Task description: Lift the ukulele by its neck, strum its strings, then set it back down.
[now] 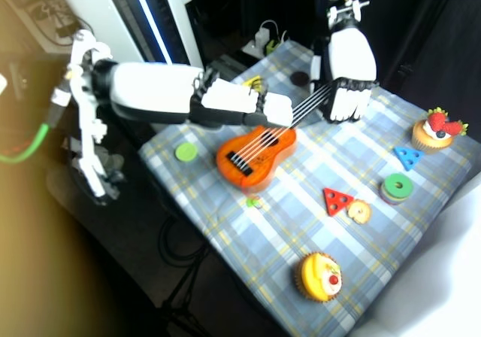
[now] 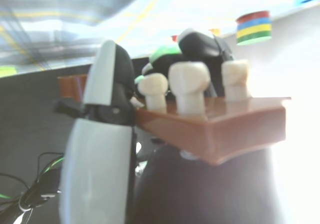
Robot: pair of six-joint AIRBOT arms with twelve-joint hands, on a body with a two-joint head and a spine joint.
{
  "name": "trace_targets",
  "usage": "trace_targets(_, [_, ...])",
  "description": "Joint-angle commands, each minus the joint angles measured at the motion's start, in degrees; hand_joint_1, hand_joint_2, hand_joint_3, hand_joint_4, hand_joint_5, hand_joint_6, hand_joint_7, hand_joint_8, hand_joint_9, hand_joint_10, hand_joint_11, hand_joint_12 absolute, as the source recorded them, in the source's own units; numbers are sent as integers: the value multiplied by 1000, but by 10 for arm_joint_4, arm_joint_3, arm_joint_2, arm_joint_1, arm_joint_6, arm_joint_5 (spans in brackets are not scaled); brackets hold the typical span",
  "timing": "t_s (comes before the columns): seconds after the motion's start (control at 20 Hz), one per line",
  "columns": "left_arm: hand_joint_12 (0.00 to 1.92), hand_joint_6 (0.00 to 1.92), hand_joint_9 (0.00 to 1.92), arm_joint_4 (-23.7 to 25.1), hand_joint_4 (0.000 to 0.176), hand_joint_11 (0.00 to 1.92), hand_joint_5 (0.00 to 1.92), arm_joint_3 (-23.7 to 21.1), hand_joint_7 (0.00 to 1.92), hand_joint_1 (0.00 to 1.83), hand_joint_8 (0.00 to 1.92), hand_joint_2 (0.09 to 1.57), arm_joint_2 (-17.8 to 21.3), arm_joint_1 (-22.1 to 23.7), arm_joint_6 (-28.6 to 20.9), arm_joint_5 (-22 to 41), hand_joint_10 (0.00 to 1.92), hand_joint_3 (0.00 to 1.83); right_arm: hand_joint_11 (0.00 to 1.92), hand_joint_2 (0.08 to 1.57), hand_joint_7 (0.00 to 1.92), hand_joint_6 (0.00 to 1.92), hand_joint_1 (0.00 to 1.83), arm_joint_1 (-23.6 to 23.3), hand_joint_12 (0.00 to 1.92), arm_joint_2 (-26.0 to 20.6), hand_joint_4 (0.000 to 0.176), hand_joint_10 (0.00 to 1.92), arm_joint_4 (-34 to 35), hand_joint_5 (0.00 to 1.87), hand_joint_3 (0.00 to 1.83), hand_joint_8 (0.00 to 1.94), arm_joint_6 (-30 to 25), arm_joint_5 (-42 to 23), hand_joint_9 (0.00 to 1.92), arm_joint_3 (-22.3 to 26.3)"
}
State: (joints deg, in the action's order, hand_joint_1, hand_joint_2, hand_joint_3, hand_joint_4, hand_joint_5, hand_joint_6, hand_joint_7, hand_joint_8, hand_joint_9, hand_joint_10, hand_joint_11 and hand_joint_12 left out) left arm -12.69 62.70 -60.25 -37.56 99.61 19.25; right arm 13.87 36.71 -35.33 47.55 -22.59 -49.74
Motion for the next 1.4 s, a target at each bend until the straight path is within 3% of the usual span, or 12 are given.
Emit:
trace_targets(0.0, [1921, 1921, 750, -5, 0, 608, 516, 1, 626, 1366, 1921, 1173, -5, 4, -4, 74, 1921, 0, 0, 1520, 64, 89, 474, -7, 0, -6, 0, 0, 22, 208, 50, 1, 7, -59, 0, 3])
trace_targets(0.1, [1921, 1921, 739, -11, 0, 616, 498, 4, 598, 1338, 1921, 1178, -9, 2, -4, 75, 1921, 2, 0, 1452, 66, 76, 742, -7, 0, -11, 0, 0, 27, 260, 1, 2, 8, -63, 0, 5])
trace_targets(0.15, [1921, 1640, 731, -15, 0, 614, 604, 5, 595, 1116, 1921, 1262, -10, 0, -4, 76, 1921, 39, 0, 1460, 55, 66, 725, -7, 0, -13, 0, 0, 29, 261, 5, 2, 8, -64, 0, 5])
trace_targets(0.7, [1921, 1542, 345, -26, 0, 367, 502, 4, 581, 1077, 1804, 1369, -10, -8, -4, 85, 1921, 4, 0, 1484, 58, 24, 611, -7, 0, -21, 0, 0, 32, 265, 5, 3, 8, -72, 0, 9])
trace_targets(0.75, [1921, 996, 126, -24, 0, 108, 355, 1, 240, 978, 1274, 1242, -8, -8, -4, 87, 1688, 0, 0, 1479, 62, 27, 646, -7, 0, -21, 0, 0, 32, 276, 1, 3, 8, -72, 0, 10])
trace_targets(0.85, [1815, 408, 48, -20, 0, 16, 315, -5, 231, 932, 729, 1224, -2, -10, -4, 91, 1339, 0, 0, 1481, 50, 26, 667, -7, 0, -23, 0, 0, 32, 278, 1, 0, 8, -74, 0, 11])
trace_targets(0.95, [1757, 212, 48, -13, 0, 2, 284, -14, 259, 890, 390, 1223, 6, -11, -4, 95, 1054, 0, 0, 1481, 42, 24, 700, -7, 0, -26, 0, 0, 32, 278, 0, 1, 8, -76, 0, 13])
trace_targets(1.05, [1443, 52, 46, -5, 7, 0, 229, -27, 237, 826, 91, 1200, 17, -11, -4, 106, 579, 0, 0, 1481, 30, 25, 707, -7, 0, -29, 0, 0, 32, 282, 0, 0, 8, -79, 0, 15])
trace_targets(1.1, [773, 13, 27, -2, 26, 0, 120, -34, 92, 769, 20, 1185, 24, -12, -4, 117, 182, 0, 0, 1490, 54, 23, 727, -7, 0, -31, 0, 0, 32, 280, 2, 8, 8, -81, 0, 16])
trace_targets(1.15, [773, 13, 27, -1, 26, 0, 120, -40, 92, 769, 20, 1185, 31, -12, -4, 126, 182, 0, 0, 1490, 54, 23, 727, -7, 0, -33, 0, 0, 34, 280, 2, 8, 8, -84, 0, 17])
trace_targets(1.2, [66, 8, 3, 3, 12, 0, 38, -46, 3, 742, 1, 1154, 39, -12, -6, 135, 7, 0, 44, 1505, 94, 6, 679, -7, 25, -36, 0, 14, 35, 242, 7, 17, 8, -86, 32, 19])
trace_targets(1.35, [0, 0, 0, 16, 36, 0, 0, -55, 0, 665, 0, 1134, 59, -12, -32, 157, 0, 0, 0, 1474, 65, 4, 720, -6, 807, -44, 0, 24, 52, 234, 0, 4, 20, -95, 48, 23])
